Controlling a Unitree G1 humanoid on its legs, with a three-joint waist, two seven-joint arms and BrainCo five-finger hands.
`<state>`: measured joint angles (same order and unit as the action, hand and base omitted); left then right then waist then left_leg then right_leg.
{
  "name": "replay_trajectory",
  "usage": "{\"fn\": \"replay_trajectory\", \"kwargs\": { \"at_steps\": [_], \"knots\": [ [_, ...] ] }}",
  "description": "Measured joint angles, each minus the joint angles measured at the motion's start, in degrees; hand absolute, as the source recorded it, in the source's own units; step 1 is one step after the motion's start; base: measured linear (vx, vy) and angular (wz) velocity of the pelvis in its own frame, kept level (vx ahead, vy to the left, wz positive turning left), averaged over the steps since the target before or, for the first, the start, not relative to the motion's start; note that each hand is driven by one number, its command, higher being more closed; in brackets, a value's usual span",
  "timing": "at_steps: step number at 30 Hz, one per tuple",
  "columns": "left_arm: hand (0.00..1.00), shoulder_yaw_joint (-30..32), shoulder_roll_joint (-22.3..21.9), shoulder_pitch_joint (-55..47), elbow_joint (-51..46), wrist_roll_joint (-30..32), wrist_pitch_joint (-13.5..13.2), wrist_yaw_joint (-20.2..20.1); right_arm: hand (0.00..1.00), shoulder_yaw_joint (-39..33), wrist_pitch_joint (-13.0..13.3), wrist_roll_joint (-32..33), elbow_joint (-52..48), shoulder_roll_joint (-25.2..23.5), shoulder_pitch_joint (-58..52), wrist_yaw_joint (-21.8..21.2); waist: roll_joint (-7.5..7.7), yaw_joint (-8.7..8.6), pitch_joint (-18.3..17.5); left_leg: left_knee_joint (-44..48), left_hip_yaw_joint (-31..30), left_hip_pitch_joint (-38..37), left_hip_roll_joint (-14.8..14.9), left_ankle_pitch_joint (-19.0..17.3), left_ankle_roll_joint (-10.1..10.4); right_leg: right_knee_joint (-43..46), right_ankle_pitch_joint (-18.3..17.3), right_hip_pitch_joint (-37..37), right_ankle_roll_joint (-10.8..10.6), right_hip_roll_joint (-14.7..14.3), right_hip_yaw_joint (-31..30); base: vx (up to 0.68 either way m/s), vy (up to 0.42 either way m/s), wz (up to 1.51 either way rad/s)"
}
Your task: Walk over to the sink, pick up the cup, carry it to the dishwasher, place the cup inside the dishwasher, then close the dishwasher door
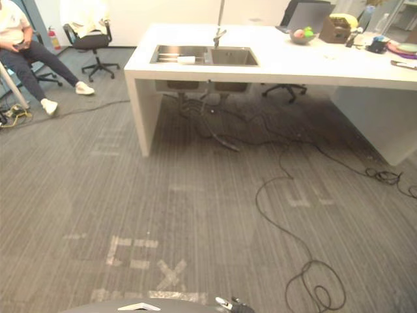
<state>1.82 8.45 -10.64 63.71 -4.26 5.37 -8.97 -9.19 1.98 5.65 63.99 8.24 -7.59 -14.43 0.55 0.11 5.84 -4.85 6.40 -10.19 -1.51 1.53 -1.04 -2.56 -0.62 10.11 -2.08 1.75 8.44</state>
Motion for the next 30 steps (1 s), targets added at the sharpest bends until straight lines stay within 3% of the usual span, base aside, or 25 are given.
{"fn": "replay_trajectory", "kwargs": {
  "at_steps": [5,10,13,16,30],
  "knots": [
    [0.00,-0.2,0.1,-0.1,0.0,0.1,-0.8,-0.1,0.00,0.0,0.3,-5.7,-0.1,0.0,0.2,2.2,0.07,0.11,0.0,0.0,-0.1,-0.1,0.0,-0.2,0.2,-0.2,0.0,0.6,0.0,0.1,0.1,-0.04,0.001,0.00],
    [0.00,-0.2,0.2,-0.2,0.0,1.0,-1.4,0.0,0.00,0.0,0.1,-5.9,-0.1,-0.3,0.0,5.8,0.51,0.24,0.0,0.0,-0.1,-0.1,-0.1,-0.3,0.1,-0.4,0.0,0.7,-0.1,0.1,0.2,0.00,0.000,0.00],
    [0.00,-0.2,0.3,-0.2,0.0,1.0,-1.5,0.3,0.00,-0.5,-0.2,-3.6,0.0,-0.6,-0.1,6.5,0.79,0.16,0.3,0.0,0.0,-0.2,-0.1,-0.4,0.2,-0.5,0.1,1.0,-0.1,0.1,0.2,0.02,-0.003,-0.01],
    [0.00,-0.1,0.2,-0.2,0.1,1.1,-1.3,1.3,0.00,-1.5,-0.9,3.7,0.1,-0.9,-0.6,5.8,0.78,-0.05,0.6,0.0,0.2,-0.9,-0.1,-0.5,0.0,-0.5,0.0,1.5,-0.1,0.1,0.0,0.03,-0.007,-0.05],
    [0.00,0.3,-0.1,-0.3,0.6,1.1,-2.3,4.1,0.00,-3.3,-0.5,4.2,0.2,-1.4,-0.7,4.9,0.47,-0.14,0.8,0.0,0.9,-1.8,0.0,-0.9,0.3,-0.7,-0.1,2.2,-0.3,0.1,-0.5,-0.01,-0.005,-0.01]
  ]
}}
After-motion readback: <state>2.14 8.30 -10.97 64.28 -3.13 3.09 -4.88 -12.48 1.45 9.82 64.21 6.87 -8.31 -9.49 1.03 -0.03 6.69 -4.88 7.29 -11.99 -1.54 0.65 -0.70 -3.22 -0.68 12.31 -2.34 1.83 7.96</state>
